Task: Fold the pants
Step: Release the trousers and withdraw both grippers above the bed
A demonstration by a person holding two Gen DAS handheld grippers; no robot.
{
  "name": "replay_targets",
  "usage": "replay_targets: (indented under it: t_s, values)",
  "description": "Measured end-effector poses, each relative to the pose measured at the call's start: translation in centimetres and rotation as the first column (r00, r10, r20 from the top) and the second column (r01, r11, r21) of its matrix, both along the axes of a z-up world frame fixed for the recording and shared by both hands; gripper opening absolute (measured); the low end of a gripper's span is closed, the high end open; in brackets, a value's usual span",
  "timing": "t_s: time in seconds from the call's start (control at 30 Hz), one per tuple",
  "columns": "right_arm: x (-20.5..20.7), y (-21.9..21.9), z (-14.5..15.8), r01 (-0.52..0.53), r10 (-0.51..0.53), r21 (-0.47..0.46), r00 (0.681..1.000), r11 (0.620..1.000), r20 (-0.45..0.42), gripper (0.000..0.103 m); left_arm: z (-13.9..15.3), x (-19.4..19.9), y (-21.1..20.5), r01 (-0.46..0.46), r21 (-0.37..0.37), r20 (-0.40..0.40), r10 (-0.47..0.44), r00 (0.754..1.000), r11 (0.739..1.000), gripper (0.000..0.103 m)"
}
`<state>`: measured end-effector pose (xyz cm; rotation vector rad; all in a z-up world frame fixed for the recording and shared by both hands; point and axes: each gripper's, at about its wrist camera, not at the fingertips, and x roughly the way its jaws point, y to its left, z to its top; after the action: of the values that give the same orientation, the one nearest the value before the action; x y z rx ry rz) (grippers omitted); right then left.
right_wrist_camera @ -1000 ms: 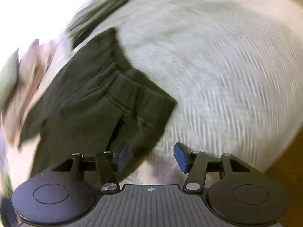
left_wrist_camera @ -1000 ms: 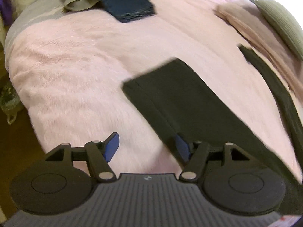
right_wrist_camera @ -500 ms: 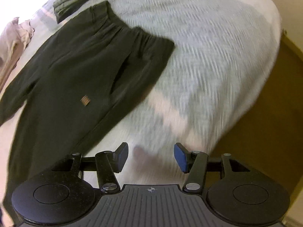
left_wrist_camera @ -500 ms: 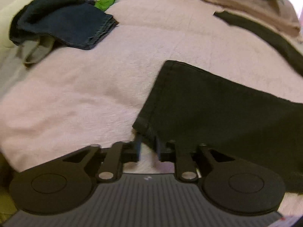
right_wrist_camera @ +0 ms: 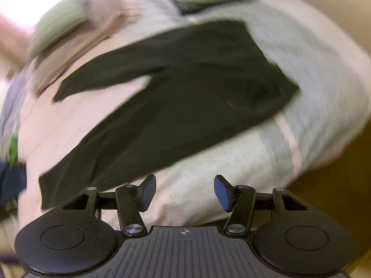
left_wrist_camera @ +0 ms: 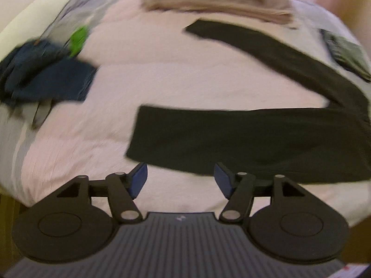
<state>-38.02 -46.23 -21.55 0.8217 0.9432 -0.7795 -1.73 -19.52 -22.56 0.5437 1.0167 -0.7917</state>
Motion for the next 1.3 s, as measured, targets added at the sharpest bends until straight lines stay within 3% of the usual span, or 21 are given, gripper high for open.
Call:
replay_targets:
  t_s: [0.2, 0.4, 0.8, 1.3]
  values:
    - [2.7, 2.8, 6.2, -0.158, 0.16, -0.134, 0.987, 0.978, 0.0, 0.054, 5.4, -5.0, -1.8, 0.112, -0.04, 0.023, -0.111, 0.994, 0.993, 0.069]
    - [2.2, 4.1, 9.1, -0.192, 0.199, -0.172, 0.98, 0.966, 0.023, 0.055, 8.7, -8.1, -2.1, 0.196, -0.053, 0.049, -0.194, 0.98, 0.979, 0.073]
    - [0.5, 4.8, 10.2, -0.234, 0.241, -0.159, 0.97, 0.959, 0.023, 0.056, 10.9, -10.4, 0.2, 0.196, -0.047, 0.078, -0.192, 0.978, 0.979, 0.076]
    - [-0.8, 4.8, 9.6, -0.241, 0.245, -0.136, 0.97, 0.961, 0.011, 0.056, 10.7, -11.9, 1.0, 0.218, -0.023, 0.08, -0.216, 0.973, 0.976, 0.078]
